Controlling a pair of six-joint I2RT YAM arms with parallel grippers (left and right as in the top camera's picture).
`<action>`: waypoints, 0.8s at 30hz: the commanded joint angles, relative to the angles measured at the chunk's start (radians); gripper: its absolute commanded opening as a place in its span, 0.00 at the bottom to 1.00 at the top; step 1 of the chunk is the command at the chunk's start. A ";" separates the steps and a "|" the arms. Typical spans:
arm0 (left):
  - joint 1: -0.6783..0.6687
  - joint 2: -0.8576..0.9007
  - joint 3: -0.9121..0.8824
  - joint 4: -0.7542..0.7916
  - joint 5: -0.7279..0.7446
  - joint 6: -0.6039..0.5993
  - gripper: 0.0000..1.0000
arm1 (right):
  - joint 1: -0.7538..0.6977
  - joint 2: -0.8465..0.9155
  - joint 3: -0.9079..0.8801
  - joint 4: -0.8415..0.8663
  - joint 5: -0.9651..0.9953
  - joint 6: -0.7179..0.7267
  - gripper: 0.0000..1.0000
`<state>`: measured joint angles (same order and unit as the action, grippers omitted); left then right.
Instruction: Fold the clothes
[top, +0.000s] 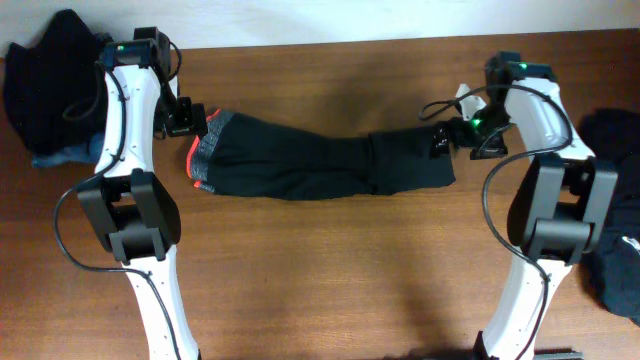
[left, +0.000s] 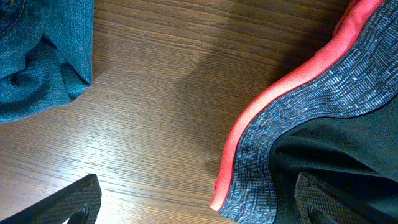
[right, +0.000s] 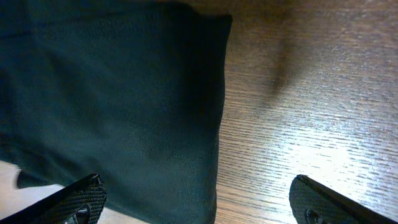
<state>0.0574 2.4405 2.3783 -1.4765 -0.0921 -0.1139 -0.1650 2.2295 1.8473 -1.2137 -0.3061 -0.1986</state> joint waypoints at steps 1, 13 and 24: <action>0.003 -0.026 -0.008 -0.001 0.010 -0.009 0.99 | -0.027 0.004 -0.010 0.001 -0.159 -0.064 0.99; 0.003 -0.026 -0.008 -0.001 0.010 -0.009 0.99 | -0.039 0.013 -0.088 0.056 -0.205 -0.063 0.99; 0.003 -0.026 -0.008 -0.001 0.010 -0.009 0.99 | -0.039 0.067 -0.090 0.070 -0.265 -0.063 0.99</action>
<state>0.0574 2.4405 2.3783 -1.4765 -0.0921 -0.1139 -0.2024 2.2646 1.7645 -1.1461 -0.5362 -0.2470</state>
